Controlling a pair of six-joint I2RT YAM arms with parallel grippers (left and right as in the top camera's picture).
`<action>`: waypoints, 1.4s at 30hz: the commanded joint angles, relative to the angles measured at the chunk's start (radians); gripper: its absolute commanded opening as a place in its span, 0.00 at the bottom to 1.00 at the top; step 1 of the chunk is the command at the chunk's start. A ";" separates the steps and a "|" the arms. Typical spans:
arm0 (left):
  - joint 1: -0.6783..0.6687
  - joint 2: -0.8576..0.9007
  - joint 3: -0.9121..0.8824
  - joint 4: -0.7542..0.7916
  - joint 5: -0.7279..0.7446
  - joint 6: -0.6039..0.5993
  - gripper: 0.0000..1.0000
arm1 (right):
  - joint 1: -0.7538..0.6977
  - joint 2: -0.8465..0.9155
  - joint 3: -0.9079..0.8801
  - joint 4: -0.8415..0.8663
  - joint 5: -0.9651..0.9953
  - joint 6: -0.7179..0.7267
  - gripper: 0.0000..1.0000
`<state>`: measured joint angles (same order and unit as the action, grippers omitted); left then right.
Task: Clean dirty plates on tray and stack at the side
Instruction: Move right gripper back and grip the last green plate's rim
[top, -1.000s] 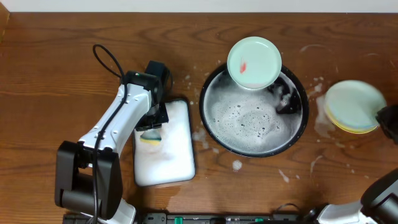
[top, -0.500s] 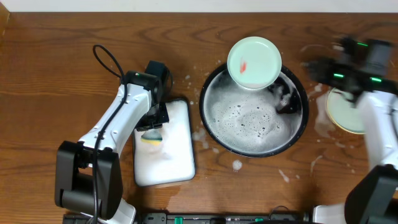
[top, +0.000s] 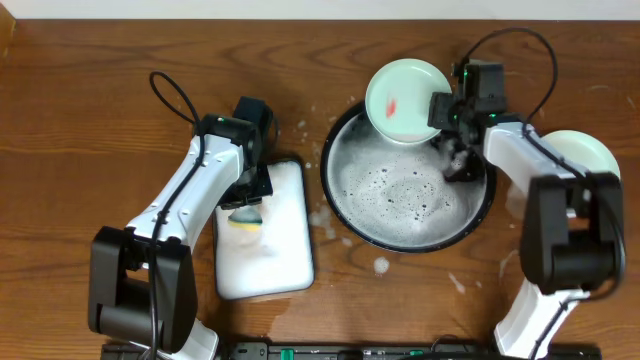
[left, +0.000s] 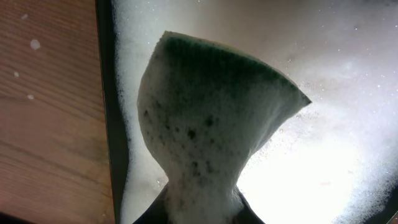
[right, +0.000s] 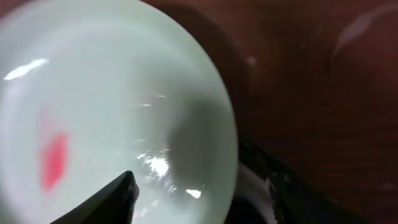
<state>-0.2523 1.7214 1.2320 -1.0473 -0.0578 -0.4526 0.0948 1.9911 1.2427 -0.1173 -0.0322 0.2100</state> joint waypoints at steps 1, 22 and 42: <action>0.005 0.003 0.000 -0.005 -0.006 -0.012 0.17 | -0.002 0.068 0.006 0.037 -0.018 0.119 0.63; 0.005 0.003 0.000 -0.007 -0.006 -0.011 0.17 | -0.003 -0.239 0.006 -0.453 -0.017 0.210 0.01; 0.005 0.003 0.000 -0.002 -0.006 0.015 0.17 | -0.003 -0.252 -0.030 -0.660 -0.029 0.053 0.52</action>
<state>-0.2523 1.7214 1.2316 -1.0466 -0.0582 -0.4473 0.0948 1.7496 1.1667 -0.7921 -0.0544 0.5415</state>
